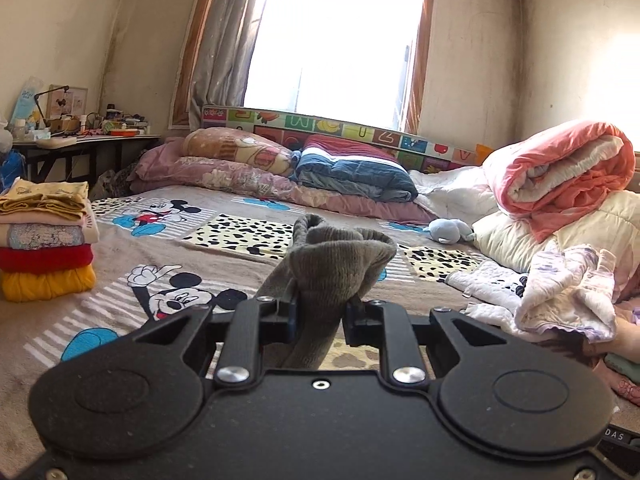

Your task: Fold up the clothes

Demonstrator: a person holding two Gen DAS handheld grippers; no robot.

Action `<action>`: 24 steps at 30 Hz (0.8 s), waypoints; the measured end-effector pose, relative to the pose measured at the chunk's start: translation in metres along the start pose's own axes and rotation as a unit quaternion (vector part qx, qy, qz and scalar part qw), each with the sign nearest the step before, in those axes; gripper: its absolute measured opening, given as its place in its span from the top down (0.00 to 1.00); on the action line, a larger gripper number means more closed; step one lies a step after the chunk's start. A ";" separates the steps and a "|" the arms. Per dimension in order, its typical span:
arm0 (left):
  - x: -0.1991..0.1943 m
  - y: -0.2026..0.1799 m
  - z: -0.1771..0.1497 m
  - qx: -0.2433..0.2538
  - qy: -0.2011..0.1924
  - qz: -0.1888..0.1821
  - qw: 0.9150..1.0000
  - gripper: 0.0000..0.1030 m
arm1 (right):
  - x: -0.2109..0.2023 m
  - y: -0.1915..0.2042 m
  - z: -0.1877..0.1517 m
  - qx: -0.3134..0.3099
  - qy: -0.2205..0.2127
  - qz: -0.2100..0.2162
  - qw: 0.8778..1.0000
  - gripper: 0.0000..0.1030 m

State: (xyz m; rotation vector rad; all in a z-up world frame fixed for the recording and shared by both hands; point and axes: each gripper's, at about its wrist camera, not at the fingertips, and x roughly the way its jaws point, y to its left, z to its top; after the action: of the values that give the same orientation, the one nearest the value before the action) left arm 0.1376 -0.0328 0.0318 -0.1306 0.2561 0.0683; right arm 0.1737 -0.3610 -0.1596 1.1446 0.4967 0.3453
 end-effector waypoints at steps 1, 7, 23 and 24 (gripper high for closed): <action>0.000 -0.010 -0.003 0.013 -0.001 -0.001 1.000 0.82 | 0.001 -0.001 0.001 0.005 0.001 0.002 1.000 0.54; 0.013 -0.037 -0.021 0.052 0.002 0.004 0.999 0.83 | 0.003 -0.014 0.013 0.043 -0.004 0.009 0.999 0.52; 0.008 0.168 -0.017 -0.260 0.016 -0.005 0.966 0.83 | 0.033 0.066 -0.055 -0.198 0.101 0.084 0.971 0.39; 0.009 0.176 -0.022 -0.270 0.014 -0.012 0.963 0.83 | 0.034 0.077 -0.066 -0.238 0.105 0.072 0.963 0.39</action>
State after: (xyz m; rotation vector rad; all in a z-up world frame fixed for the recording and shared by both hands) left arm 0.1257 0.1392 -0.0124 -0.6780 0.2598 0.1118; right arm 0.1656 -0.2635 -0.1167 0.6776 0.4827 0.6782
